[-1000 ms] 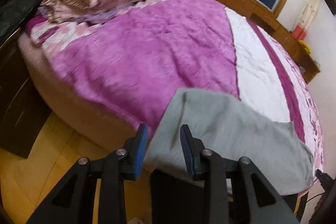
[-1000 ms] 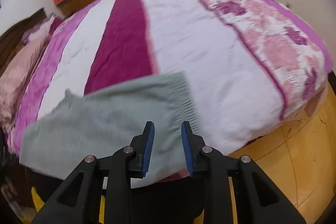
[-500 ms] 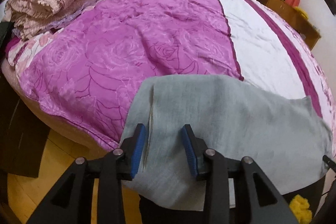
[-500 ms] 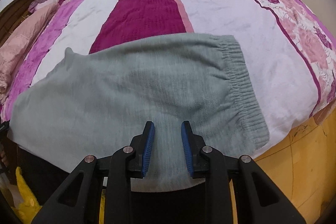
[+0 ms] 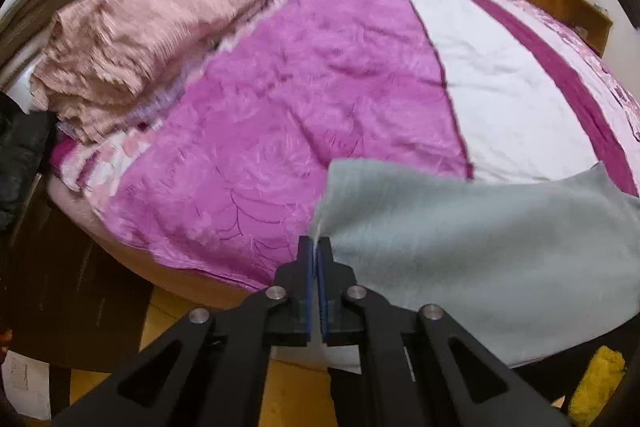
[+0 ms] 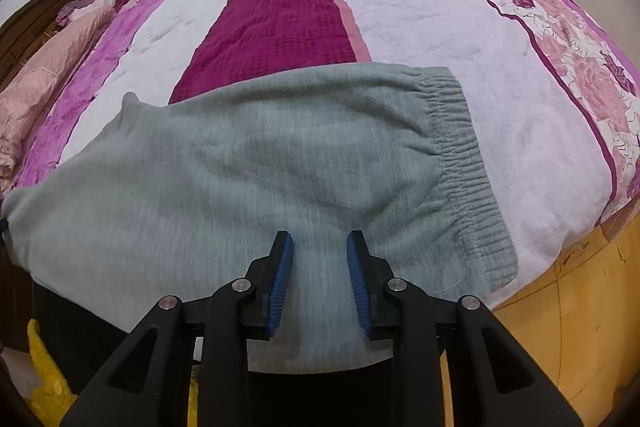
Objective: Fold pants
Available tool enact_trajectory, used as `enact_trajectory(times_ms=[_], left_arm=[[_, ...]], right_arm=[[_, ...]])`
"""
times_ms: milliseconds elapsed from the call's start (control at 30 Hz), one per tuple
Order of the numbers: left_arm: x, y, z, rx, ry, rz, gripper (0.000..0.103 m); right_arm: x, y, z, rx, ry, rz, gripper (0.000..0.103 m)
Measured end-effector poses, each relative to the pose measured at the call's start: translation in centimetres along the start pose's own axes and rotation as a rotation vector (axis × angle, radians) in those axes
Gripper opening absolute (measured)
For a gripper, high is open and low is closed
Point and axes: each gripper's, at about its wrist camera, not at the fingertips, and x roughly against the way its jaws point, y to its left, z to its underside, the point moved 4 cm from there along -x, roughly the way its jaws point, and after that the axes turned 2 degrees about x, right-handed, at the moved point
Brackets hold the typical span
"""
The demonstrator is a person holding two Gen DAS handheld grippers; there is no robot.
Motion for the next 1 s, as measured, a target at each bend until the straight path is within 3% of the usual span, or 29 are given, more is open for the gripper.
enact_trajectory(times_ms=[167,400,500,567,767,1000], left_arm=[[-4.5,0.6,0.8,0.03,0.079,0.018,0.006],[-3.0,0.5,0.5,0.015,0.037,-0.014,0.01],[-0.9,0.0,-0.1,0.011,-0.005,0.02,0.017],[0.1,-0.6,-0.5,0.012,-0.028,0.045,0.027],[0.1,-3.1,-1.5,-0.002,-0.047,0.122,0.028],[-1.8,-4.4,-1.2,0.037,-0.012,0.228,0.028]], right_arm=[[0.0,0.0,0.1,0.003,-0.005,-0.008,0.022],[0.3,0.5,-0.7,0.009,0.022,0.01,0.022],[1.1,2.2,-2.5,0.041,-0.007,-0.044,0.022],[1.3,4.3,-4.1,0.094,-0.026,-0.078,0.022],[-0.6,12.3,-8.3,0.288,-0.026,-0.213,0.022],[-6.8,16.0,-11.1,0.336,0.063,-0.234,0.022]])
